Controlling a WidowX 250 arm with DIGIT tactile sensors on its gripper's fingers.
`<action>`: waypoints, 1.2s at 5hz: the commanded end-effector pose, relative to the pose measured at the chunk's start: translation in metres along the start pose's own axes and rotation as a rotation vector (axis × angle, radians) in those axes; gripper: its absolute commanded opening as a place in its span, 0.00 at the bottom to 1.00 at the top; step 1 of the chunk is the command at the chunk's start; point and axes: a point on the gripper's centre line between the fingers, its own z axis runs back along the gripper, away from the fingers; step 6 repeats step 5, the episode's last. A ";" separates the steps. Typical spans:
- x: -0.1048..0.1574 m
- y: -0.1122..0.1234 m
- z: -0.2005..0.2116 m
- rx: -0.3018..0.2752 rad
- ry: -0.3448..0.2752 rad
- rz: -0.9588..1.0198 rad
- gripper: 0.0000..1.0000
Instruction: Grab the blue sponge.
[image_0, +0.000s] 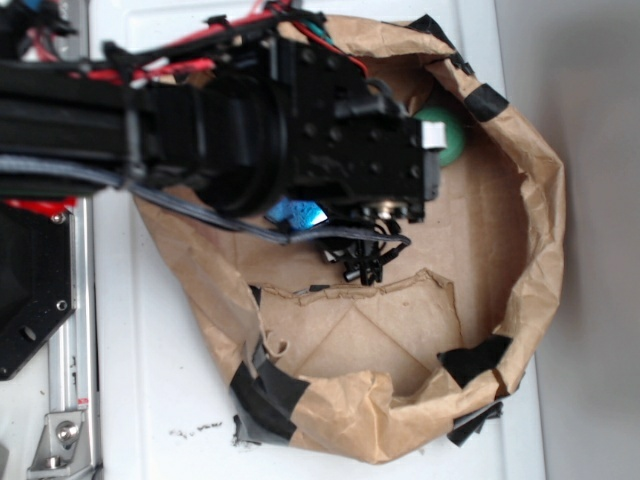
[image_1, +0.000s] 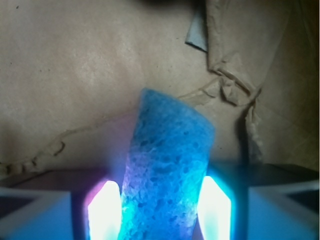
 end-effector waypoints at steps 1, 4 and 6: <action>0.006 -0.008 0.074 -0.050 -0.275 -0.228 0.00; -0.006 -0.001 0.183 -0.111 -0.303 -0.548 0.00; -0.004 -0.002 0.175 -0.092 -0.249 -0.532 0.00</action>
